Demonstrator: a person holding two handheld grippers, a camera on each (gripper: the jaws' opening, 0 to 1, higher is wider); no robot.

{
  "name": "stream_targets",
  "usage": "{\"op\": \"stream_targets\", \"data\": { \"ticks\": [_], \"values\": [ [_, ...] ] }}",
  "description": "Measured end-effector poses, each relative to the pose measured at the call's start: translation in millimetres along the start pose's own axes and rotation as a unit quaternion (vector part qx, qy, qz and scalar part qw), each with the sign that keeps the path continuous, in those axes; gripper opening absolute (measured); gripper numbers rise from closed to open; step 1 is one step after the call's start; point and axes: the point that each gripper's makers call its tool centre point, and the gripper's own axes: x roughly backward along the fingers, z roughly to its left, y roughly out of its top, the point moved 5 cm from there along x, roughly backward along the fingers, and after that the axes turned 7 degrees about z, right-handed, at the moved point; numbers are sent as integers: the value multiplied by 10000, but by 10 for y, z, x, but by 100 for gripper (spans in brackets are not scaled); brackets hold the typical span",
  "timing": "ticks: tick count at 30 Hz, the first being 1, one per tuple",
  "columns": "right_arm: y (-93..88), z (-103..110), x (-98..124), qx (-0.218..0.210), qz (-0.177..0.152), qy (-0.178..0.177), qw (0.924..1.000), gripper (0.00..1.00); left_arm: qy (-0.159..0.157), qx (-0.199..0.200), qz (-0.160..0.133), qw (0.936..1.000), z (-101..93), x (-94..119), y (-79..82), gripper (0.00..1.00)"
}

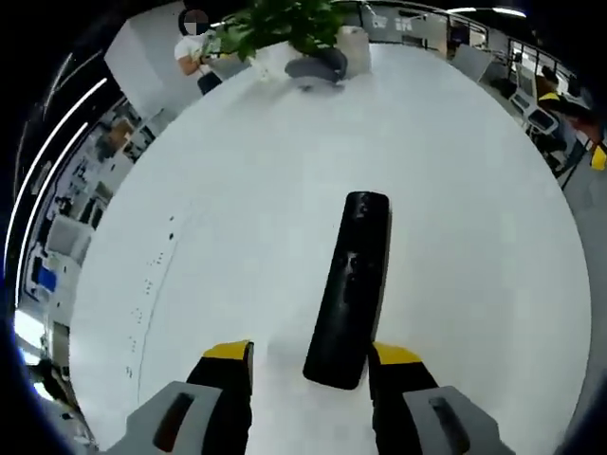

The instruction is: Press the specified remote control buttons in sequence, fully releasing each button before pressing the next.

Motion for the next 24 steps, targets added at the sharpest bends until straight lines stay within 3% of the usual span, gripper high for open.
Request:
{"op": "stream_targets", "data": {
  "ticks": [3, 7, 11, 15, 24],
  "values": [
    [21, -16, 24, -46, -98, -23, 9999, 76, 128, 314, -126, 9993, -32, 20, -58, 50],
    [26, -8, 26, -68, -133, 34, 9999, 76, 205, 668, -230, 9973, -85, 83, -117, 62],
    [46, -7, 46, -62, -224, 46, 9997, 77, 384, 944, -600, 9930, -172, 239, -172, 65],
    [42, -15, 55, -126, -219, 91, 9996, 78, 520, 1083, -869, 9889, -331, 438, -273, 72],
    [71, 27, 59, -236, -278, 309, 9989, 87, 660, 1540, -1583, 9731, -798, 879, -514, 90]
  ]
}}
